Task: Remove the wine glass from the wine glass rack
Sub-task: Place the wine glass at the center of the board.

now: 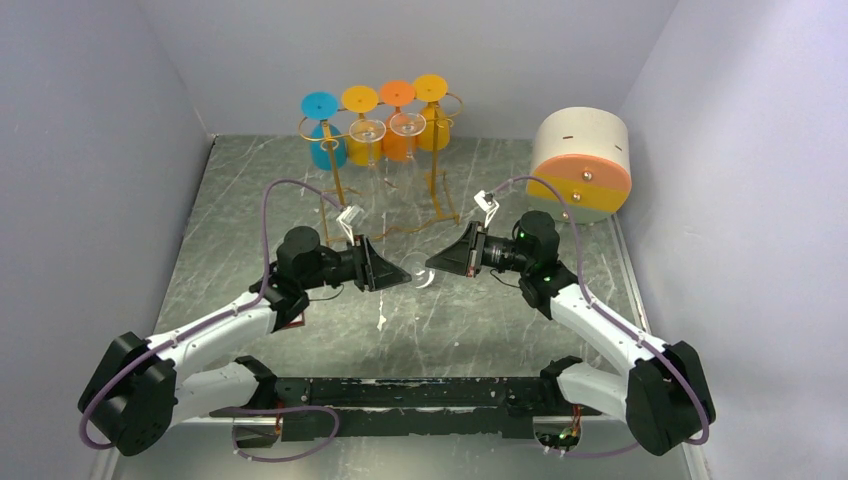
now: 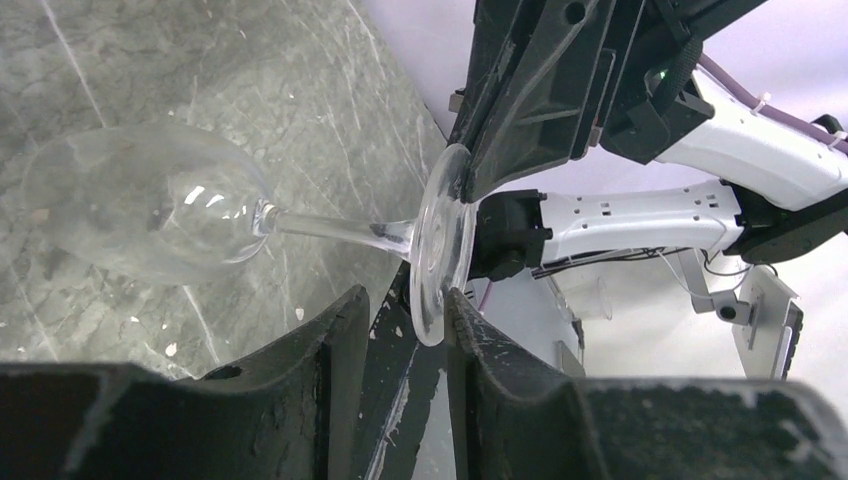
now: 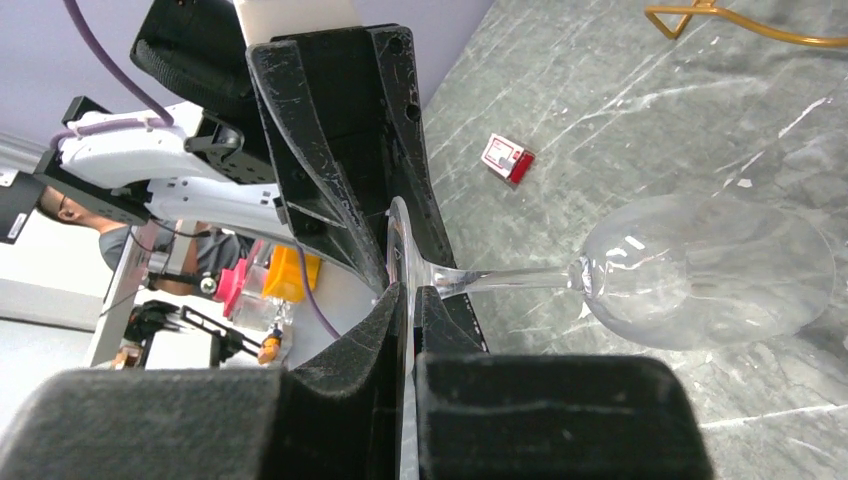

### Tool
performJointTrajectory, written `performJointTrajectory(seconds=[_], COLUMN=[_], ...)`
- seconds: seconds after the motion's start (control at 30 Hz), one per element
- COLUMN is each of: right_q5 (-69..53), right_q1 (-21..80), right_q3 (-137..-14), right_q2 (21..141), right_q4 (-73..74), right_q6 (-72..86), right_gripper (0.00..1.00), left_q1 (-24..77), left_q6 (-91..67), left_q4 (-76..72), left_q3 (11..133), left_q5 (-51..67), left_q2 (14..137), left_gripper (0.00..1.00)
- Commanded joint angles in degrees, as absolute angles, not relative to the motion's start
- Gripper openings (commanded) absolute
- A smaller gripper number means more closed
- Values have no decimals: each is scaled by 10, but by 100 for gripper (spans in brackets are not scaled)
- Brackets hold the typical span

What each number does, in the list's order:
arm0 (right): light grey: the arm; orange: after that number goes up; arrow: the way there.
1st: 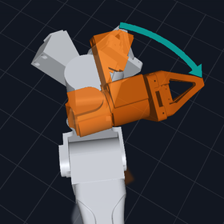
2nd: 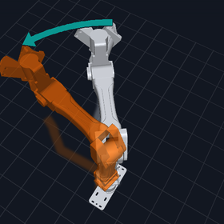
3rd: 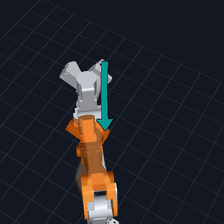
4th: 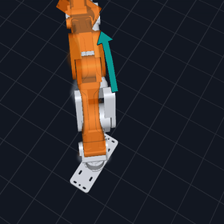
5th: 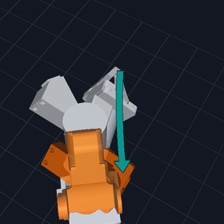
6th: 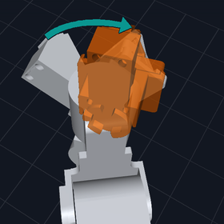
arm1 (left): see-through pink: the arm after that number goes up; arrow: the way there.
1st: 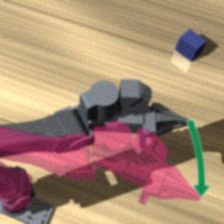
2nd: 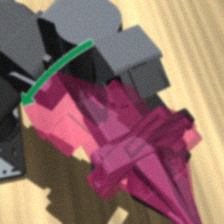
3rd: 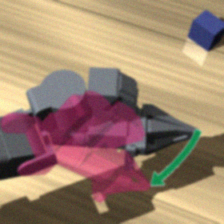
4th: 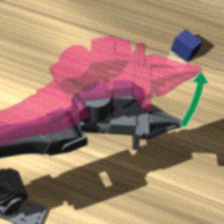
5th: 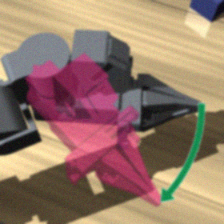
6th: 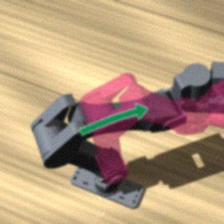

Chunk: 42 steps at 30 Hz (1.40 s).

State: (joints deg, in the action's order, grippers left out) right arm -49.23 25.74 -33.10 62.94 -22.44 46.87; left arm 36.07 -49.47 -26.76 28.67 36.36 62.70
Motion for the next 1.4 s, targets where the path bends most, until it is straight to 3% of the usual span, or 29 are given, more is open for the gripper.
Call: performJointTrajectory(seconds=[0.0, 0.13, 0.27, 0.37, 0.67, 0.93, 1.37], right_q5=[-529, -543, -540, -531, -509, -413, -293], right_q1=[261, 261, 261, 261, 262, 261, 259], right_q3=[-339, -337, -335, -343, -348, -344, -404], right_q2=[629, 639, 630, 622, 609, 561, 562], right_q4=[-276, -304, -302, -276, -244, -184, 38], right_q6=[472, 491, 484, 469, 445, 397, 367], right_gripper=[0, 0, 0, 4, 30, 44, 52], left_q1=[372, 377, 378, 378, 380, 381, 388], left_q6=[-464, -457, -447, -429, -366, -303, -150], left_q4=[-257, -252, -239, -211, -171, -148, -55], left_q3=[325, 335, 331, 335, 345, 323, 278], left_q5=[398, 393, 369, 362, 360, 342, 352], left_q2=[633, 638, 624, 618, 593, 543, 451], left_gripper=[36, 28, 7, 7, 7, 7, 7])
